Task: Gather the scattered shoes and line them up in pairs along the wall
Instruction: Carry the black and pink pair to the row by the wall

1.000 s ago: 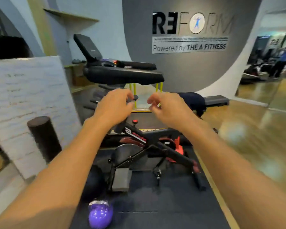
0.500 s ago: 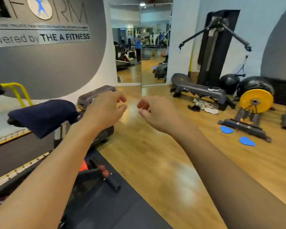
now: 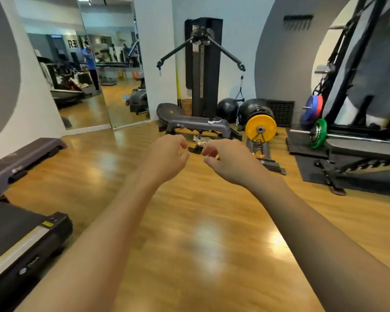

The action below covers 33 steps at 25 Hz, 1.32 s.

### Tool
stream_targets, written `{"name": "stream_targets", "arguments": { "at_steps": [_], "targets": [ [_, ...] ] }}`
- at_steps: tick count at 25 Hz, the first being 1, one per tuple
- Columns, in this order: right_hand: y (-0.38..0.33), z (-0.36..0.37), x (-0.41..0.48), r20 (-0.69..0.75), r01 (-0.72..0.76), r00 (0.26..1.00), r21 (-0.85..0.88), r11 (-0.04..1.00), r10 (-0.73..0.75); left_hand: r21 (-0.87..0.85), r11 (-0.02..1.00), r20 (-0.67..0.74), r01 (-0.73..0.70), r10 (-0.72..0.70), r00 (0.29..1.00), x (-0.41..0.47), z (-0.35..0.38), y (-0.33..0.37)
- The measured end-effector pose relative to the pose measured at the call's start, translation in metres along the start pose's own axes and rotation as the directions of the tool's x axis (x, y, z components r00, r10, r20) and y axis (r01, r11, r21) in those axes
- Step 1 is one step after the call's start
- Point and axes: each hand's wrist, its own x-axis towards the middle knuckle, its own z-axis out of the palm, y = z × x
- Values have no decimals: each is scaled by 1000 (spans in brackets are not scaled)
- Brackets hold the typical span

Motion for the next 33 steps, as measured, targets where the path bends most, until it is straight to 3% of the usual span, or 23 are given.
{"name": "stream_targets", "arguments": {
  "at_steps": [4, 8, 12, 25, 33],
  "targets": [
    [66, 19, 87, -19, -55, 998, -4, 998, 55, 18, 1000, 15, -11, 11, 1000, 93, 37, -26],
    [115, 48, 180, 118, -71, 990, -35, 997, 75, 60, 998, 51, 30, -33, 998, 187, 65, -69],
    [151, 76, 268, 149, -82, 985, -43, 996, 87, 61, 997, 61, 44, -48, 997, 277, 100, -120],
    [303, 150, 589, 46, -333, 941, -41, 942, 335, -117, 990, 184, -82, 103, 977, 649, 259, -242],
    [421, 203, 818, 51, -313, 949, 5, 950, 312, -146, 989, 186, 12, 15, 982, 863, 344, -331]
  ]
}}
